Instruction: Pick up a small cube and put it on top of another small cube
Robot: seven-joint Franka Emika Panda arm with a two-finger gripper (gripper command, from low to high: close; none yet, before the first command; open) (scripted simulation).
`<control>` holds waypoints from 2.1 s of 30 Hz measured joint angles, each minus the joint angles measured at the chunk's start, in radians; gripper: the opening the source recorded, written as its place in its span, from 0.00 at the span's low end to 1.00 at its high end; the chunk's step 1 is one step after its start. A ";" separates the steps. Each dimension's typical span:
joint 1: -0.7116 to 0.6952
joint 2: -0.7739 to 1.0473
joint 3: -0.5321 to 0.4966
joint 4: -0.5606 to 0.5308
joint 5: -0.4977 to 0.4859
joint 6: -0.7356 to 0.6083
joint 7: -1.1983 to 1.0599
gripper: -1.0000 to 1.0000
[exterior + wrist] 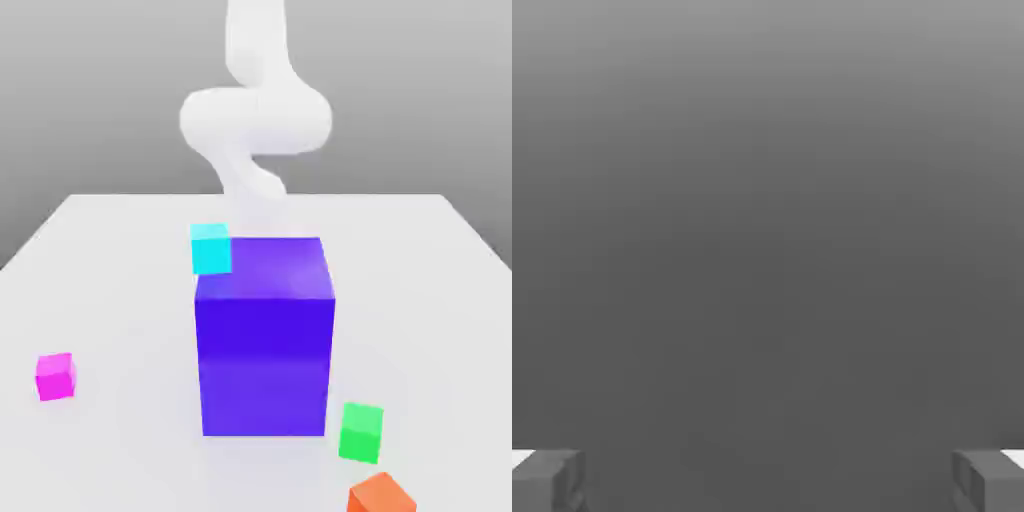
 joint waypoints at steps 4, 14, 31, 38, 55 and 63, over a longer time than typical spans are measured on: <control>-0.099 0.150 -0.030 -0.062 -0.018 0.083 0.096 0.50; -0.301 0.511 -0.153 -0.212 -0.032 0.283 0.308 0.50; -0.585 1.053 -0.099 -0.300 0.241 0.625 0.285 0.00; -0.565 1.002 -0.126 -0.311 0.208 0.586 0.311 0.00; -0.165 0.710 0.066 -0.186 0.272 0.357 0.817 0.00; 0.049 0.671 0.166 -0.179 0.246 0.316 1.183 0.00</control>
